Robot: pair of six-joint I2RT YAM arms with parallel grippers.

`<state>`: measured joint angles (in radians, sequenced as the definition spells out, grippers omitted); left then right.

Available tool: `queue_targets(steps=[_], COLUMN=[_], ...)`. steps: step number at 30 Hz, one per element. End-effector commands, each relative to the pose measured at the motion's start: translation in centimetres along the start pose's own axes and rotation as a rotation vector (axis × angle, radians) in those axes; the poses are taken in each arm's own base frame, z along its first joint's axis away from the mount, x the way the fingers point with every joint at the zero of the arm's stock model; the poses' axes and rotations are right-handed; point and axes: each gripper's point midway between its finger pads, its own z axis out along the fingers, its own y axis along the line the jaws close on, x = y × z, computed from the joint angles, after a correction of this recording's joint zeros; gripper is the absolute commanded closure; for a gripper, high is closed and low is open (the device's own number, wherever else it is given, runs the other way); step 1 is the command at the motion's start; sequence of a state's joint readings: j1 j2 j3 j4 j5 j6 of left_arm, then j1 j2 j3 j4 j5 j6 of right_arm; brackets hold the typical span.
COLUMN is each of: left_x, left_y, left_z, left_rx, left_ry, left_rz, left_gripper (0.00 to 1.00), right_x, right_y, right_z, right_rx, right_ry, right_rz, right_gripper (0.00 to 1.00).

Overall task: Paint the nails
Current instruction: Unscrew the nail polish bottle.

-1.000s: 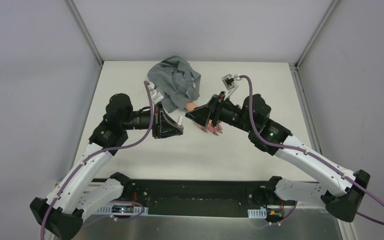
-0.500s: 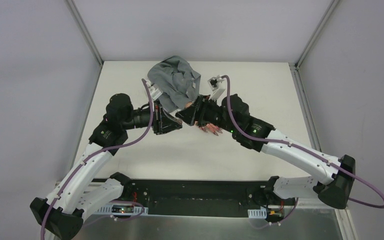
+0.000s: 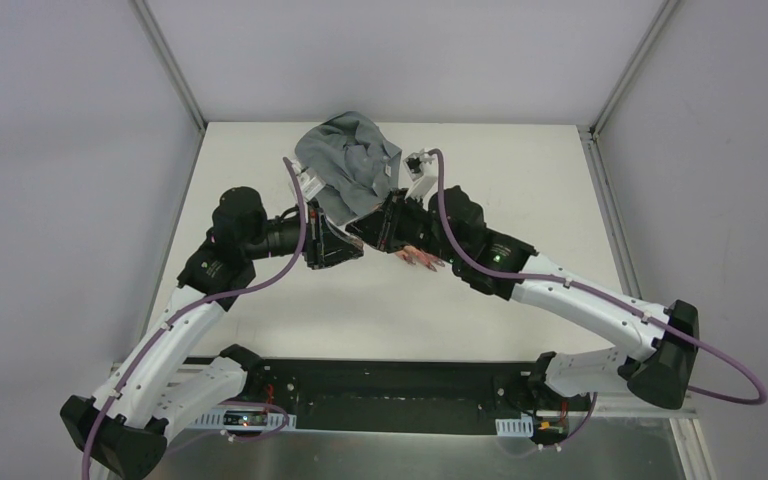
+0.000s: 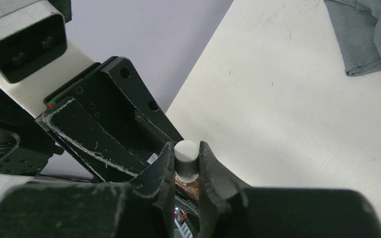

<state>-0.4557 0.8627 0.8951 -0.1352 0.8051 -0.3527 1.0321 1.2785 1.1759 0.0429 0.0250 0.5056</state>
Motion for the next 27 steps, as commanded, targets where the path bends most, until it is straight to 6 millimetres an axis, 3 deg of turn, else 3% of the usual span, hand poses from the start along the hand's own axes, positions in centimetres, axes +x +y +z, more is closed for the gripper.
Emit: queue_targets(steps=[1,2,11,21,27], left_x=[-0.9,-0.9,-0.6,0.5,1.1], left_y=[-1.1,-1.2,-4.0,-8.3,-9.5], left_z=[-0.4,-0.4,-1.0,-2.8,-3.1], left_rx=[0.04,0.048,0.202,0.431,0.497], left_ry=[-0.024,-0.021,0.027,0.094,0.123], left_rz=[0.034,0.032,0.052,0.12,0.13], left_gripper=[1.0,1.0,1.0,1.0,1.0], right_x=[-2.1,-2.1,-1.4,0.8,1.7], right_y=[1.7,1.6,1.9,5.5,7.3], right_z=[-0.2,-0.3,-2.2,-6.3,-8.1], right_rx=[-0.026,-0.025,-0.153,-0.564,-0.713], right_ry=[-0.056,-0.056,0.036,0.167,0.216], right_rz=[-0.006,-0.013,-0.114,-0.234,-0.274], right_gripper=[0.96,1.0,1.0,1.0,1.0])
